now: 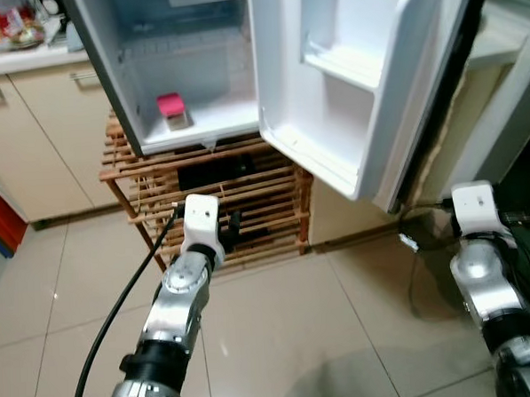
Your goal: Restocking fridge
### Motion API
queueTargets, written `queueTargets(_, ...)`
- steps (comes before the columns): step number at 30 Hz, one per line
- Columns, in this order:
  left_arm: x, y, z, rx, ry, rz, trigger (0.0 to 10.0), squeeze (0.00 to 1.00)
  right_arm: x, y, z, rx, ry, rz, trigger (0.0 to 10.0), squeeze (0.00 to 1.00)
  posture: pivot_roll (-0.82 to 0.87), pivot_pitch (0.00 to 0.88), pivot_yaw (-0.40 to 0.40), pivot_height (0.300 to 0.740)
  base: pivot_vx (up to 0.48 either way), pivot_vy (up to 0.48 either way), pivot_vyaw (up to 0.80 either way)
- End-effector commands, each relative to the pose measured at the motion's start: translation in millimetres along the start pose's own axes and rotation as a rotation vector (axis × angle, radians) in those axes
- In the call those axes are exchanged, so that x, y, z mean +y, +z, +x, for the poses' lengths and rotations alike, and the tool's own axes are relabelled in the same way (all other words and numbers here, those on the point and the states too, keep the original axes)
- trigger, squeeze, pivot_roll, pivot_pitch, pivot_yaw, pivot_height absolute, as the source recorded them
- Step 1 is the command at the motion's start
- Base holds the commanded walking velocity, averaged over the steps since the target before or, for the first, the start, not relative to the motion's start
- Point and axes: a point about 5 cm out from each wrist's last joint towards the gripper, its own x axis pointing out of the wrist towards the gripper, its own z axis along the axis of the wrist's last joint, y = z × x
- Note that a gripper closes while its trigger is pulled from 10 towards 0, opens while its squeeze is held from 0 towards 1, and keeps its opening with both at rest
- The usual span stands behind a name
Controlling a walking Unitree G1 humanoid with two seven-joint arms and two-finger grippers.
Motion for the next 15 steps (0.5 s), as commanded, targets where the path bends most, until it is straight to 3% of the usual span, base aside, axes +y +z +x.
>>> queueTargets(1,2.6,10.6,3.6,-0.036,0.006,0.031,10.0,0.00,-1.7,16.0,9.8,0.003,0.004,0.024,10.0,0.12,-0.12,0.000,0.031,0.740,0.000,0.000,0.00)
queueTargets(6,9.2,9.7,1.9,-0.033,0.027,0.037,10.0,0.00,6.6,40.4,14.0,-0.018,0.057,0.122,10.0,0.12,-0.10,0.000,0.018,0.740,0.000,0.000,0.00)
queueTargets(7,14.9,-9.1,0.5,0.094,0.039,0.216,10.0,0.00,20.9,52.8,9.6,-0.026,0.142,0.205,10.0,0.12,-0.10,0.000,0.016,0.740,0.000,0.000,0.00)
queueTargets(8,14.9,-9.1,0.5,0.094,0.039,0.216,10.0,0.00,20.9,52.8,9.6,-0.026,0.142,0.205,10.0,0.12,-0.10,0.000,0.016,0.740,0.000,0.000,0.00)
queueTargets(9,18.2,-27.4,-1.4,0.216,0.033,0.301,10.0,0.00,28.5,58.9,5.9,-0.040,0.184,0.247,10.0,0.11,-0.10,0.000,0.018,0.740,0.000,0.000,0.00)
queueTargets(11,20.4,-62.4,-11.3,0.436,-0.024,0.272,10.0,0.00,44.3,71.9,-2.7,-0.078,0.277,0.319,10.0,0.11,-0.11,0.000,0.025,0.740,0.000,0.000,0.00)
queueTargets(12,21.3,-71.3,-15.5,0.475,-0.041,0.262,10.0,0.00,53.7,78.7,-9.1,-0.089,0.336,0.381,10.0,0.11,-0.11,0.000,0.031,0.740,0.000,0.000,0.00)
queueTargets(15,27.8,-88.8,-25.3,0.523,-0.117,0.474,10.0,0.00,85.4,100.6,-40.6,-0.132,0.592,0.568,10.0,0.10,-0.11,0.000,0.044,0.740,0.000,0.000,0.00)
